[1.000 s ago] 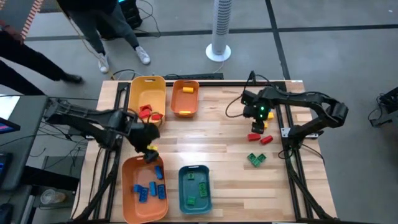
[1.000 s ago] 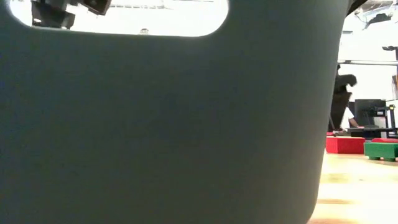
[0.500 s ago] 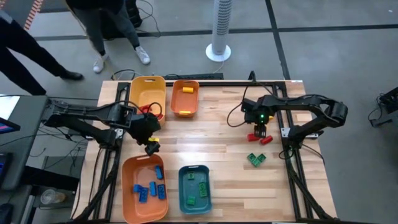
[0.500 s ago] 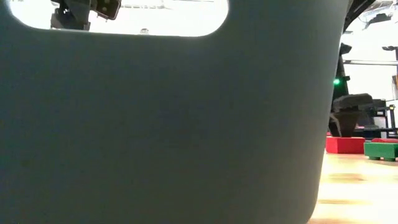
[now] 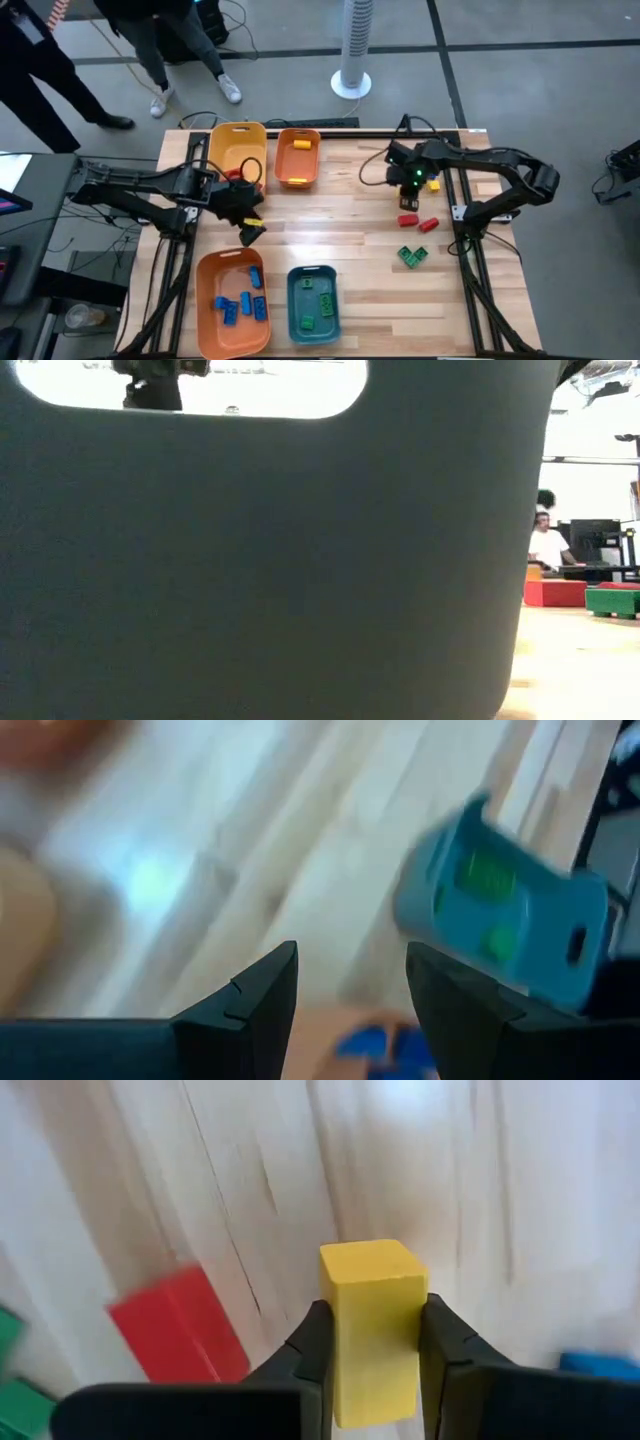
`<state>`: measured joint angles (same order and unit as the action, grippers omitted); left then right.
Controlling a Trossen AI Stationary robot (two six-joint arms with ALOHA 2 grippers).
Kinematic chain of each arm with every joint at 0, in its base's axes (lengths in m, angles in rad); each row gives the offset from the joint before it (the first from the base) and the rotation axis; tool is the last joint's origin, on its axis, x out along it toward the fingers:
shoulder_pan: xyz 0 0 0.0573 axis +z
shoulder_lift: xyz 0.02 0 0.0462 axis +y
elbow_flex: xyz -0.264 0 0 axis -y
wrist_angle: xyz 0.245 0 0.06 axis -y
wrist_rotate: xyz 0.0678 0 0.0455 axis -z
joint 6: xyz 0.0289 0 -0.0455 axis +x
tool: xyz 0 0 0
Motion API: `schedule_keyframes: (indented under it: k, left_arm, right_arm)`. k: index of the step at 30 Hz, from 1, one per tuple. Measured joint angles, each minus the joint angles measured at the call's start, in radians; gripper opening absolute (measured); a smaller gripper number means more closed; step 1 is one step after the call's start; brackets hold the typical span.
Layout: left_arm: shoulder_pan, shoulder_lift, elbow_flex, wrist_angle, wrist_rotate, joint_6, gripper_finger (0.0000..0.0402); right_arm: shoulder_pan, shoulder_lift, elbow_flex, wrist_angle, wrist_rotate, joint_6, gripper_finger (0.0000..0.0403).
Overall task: Sort blocks
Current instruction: Put the yellow wooden block into the small orange bin
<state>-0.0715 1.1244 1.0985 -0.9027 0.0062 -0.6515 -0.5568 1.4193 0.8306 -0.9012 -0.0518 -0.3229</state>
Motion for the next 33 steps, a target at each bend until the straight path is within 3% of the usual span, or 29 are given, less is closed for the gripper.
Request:
schedule_keyframes:
  k: [4,7,11,14,17,21,24,30,33]
  left_arm:
    - [0.024,0.007,0.0,0.102,-0.14,0.085,0.0182]
    - [0.067,0.019,-0.032,0.272,-0.2,0.218,0.0182]
    - [0.163,0.021,-0.154,0.629,-0.084,0.35,0.0182]
    - [0.241,0.018,-0.257,0.847,0.014,0.317,0.0182]
    - [0.298,0.016,-0.318,0.997,0.038,0.281,0.0182]
    - [0.341,0.045,-0.324,1.069,0.051,0.276,0.0191]
    - [0.36,0.067,-0.305,1.095,0.078,0.283,0.0219]
    - [0.367,0.094,-0.255,1.109,0.066,0.365,0.03]
    - [0.369,0.133,-0.225,1.108,0.076,0.402,0.032]
  right_arm:
    - [0.013,0.0,0.105,0.001,-0.065,0.016,0.0088]
    - [0.032,0.0,0.199,0.057,-0.163,0.055,0.009]
    - [0.063,-0.001,0.294,0.277,-0.268,0.163,0.009]
    - [0.072,-0.008,0.324,0.461,-0.354,0.269,0.0091]
    - [0.098,-0.026,0.326,0.658,-0.371,0.355,0.0091]
    - [0.154,-0.024,0.326,0.86,-0.372,0.409,0.0091]
    - [0.176,-0.024,0.326,0.967,-0.366,0.453,0.0091]
    - [0.175,-0.023,0.326,1.035,-0.338,0.492,0.0091]
    - [0.185,0.002,0.328,1.083,-0.332,0.505,0.0091]
